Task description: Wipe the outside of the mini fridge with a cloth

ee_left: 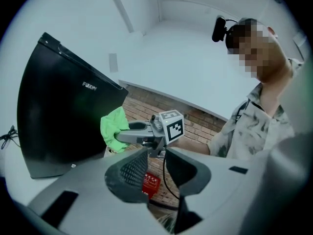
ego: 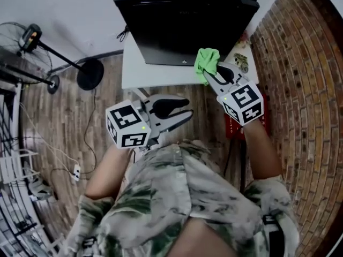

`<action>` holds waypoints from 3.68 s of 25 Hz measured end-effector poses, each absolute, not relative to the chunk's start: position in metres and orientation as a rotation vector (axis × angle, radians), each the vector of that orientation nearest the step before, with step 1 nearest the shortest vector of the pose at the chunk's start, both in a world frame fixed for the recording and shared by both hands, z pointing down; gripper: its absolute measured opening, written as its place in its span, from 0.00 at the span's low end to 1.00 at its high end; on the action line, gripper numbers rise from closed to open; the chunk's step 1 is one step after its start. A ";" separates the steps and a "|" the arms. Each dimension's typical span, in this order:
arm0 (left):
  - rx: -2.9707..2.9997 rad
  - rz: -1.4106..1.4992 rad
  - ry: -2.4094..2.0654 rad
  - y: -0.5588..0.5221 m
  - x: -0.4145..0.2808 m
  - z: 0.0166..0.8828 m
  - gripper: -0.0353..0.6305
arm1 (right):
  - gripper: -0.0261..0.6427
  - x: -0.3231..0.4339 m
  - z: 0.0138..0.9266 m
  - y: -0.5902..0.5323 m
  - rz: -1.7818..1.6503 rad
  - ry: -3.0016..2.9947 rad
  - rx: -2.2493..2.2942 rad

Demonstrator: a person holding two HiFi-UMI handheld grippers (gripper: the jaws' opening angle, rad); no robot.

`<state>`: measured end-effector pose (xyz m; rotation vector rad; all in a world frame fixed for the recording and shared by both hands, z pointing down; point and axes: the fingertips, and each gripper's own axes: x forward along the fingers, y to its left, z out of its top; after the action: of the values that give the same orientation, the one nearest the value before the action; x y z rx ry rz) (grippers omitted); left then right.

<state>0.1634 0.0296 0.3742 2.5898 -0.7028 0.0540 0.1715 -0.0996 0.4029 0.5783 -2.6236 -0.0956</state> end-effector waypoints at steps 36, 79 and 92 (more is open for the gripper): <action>2.667 0.106 -0.434 0.015 -0.130 0.381 0.24 | 0.19 -0.137 0.371 -0.086 -0.253 -2.537 0.647; 2.733 0.088 0.144 0.020 -0.356 0.351 0.24 | 0.19 -0.199 0.331 -0.240 -0.467 -1.434 1.346; 2.688 0.110 0.113 0.025 -0.375 0.369 0.24 | 0.19 -0.192 0.450 -0.246 -0.308 -1.393 1.318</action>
<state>-0.3754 0.0253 0.3694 2.6877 0.1133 0.1105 -0.1915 -0.2458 0.4504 1.3180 -1.3929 -0.3077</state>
